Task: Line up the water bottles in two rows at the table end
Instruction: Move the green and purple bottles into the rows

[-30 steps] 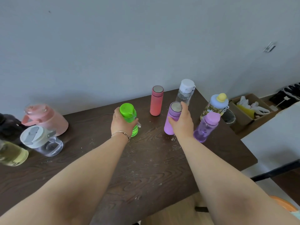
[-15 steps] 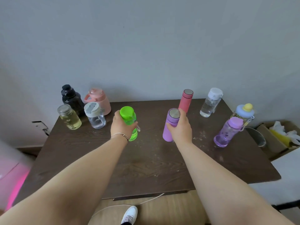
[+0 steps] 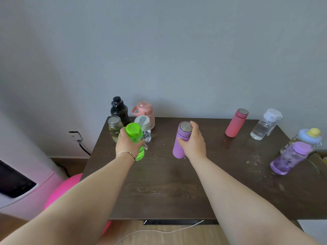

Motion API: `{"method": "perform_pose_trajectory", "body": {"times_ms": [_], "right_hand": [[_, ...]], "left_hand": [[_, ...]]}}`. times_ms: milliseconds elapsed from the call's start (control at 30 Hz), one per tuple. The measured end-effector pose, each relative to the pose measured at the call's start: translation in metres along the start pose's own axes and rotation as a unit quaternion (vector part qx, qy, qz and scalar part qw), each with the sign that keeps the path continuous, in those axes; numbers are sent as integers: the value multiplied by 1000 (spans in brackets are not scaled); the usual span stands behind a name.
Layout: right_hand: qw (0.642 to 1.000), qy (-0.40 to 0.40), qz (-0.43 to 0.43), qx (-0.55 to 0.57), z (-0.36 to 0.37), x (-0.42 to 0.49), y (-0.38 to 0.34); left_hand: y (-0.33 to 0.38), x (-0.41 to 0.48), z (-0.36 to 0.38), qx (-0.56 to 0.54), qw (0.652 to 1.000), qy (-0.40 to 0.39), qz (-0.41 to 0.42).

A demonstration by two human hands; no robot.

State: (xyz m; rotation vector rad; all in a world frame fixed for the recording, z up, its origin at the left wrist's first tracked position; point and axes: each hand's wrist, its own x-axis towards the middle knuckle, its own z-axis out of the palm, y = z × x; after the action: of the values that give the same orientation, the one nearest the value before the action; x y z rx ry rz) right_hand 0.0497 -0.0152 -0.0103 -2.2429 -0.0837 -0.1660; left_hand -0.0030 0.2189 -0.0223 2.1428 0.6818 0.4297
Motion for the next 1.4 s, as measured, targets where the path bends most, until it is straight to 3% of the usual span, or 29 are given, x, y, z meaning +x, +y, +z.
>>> {"method": "perform_pose_trajectory", "body": {"times_ms": [300,633,1400], "right_hand": [[1000,-17,10,2,95,-2,-51],[999,-41,10,-29,167,6,-68],[998,-58,18,-32,200,2,-59]], "left_hand": [[-66,61,-51,11,1000,-18,-2],[-116,98,-47,12,998,-65,-18],[-132,119,-36,8,995,-103,12]]}}
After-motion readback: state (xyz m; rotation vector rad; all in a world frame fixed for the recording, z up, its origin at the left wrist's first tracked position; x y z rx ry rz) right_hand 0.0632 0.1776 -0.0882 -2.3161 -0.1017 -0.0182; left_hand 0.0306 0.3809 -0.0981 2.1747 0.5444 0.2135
